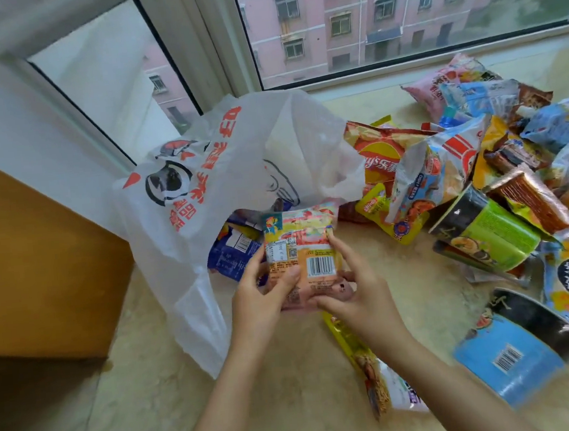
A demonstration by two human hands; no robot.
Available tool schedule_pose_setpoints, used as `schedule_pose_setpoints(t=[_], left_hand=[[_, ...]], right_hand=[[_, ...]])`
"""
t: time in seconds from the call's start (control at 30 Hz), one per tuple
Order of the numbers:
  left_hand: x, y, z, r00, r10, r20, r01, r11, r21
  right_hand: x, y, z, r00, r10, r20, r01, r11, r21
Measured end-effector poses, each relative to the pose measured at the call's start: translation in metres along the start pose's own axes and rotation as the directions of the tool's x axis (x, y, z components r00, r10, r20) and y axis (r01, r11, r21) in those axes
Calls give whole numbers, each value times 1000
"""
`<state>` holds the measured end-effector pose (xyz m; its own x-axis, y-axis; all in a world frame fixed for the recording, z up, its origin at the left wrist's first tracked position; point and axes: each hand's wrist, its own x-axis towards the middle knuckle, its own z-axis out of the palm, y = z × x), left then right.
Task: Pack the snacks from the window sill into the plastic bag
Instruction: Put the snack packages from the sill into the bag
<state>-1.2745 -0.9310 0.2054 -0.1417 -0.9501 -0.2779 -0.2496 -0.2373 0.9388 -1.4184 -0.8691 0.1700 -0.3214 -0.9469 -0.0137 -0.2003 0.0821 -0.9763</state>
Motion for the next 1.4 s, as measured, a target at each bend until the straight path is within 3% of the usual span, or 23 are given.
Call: schedule_pose_setpoints(t=[0.27,0.4,0.5,0.63,0.67,0.73,0.83,0.93,1.0,1.03,1.1,1.17,1.23,1.3,1.4], left_hand=[[32,16,-27,970,91,-225,-86,996,36],[28,18,-39,942,86,-325,-89,996,7],[35,17,-51,886,102,-452,-28,986,167],[51,19,-58,935,81,-345,37,946,322],[55,18,-58,948,81,-308,67,894,443],[59,16,-58,964,105,-245,107,689,717],[46,12,-56,955,295,-30,-65,308,949],[2,2,-57,862,476,175,-267,134,954],[-34,-6,-62,815,557,159,-246,83,966],[-48,-12,-65,835,544,83,-180,128,975],[-62,-28,-73,907,399,-134,-3,324,946],[-66,-34,-79,918,226,-325,166,524,835],[-64,-28,-84,907,118,-405,229,668,708],[-59,-23,-87,907,160,-390,177,695,697],[-46,5,-85,908,277,-315,50,674,737]], right_hand=[[61,-18,60,996,-75,56,73,997,37],[76,-29,85,979,-148,142,168,976,-141],[87,-31,104,983,-68,171,106,969,-225],[104,-33,118,970,8,244,37,983,-179],[106,-31,117,969,-7,245,51,984,-173],[105,-25,111,969,-35,245,98,964,-249],[83,-19,88,976,15,216,78,906,-416],[53,-23,56,963,-271,11,230,795,-562],[45,-24,36,856,-500,-127,294,676,-676],[46,-26,26,805,-571,-162,298,625,-722],[52,-36,12,764,-614,-199,240,557,-795],[66,-43,1,801,-556,-222,131,525,-841],[83,-48,-10,848,-474,-237,31,491,-871],[99,-49,-19,897,-394,-202,-5,447,-894],[113,-49,-32,948,-304,-88,57,438,-897]])
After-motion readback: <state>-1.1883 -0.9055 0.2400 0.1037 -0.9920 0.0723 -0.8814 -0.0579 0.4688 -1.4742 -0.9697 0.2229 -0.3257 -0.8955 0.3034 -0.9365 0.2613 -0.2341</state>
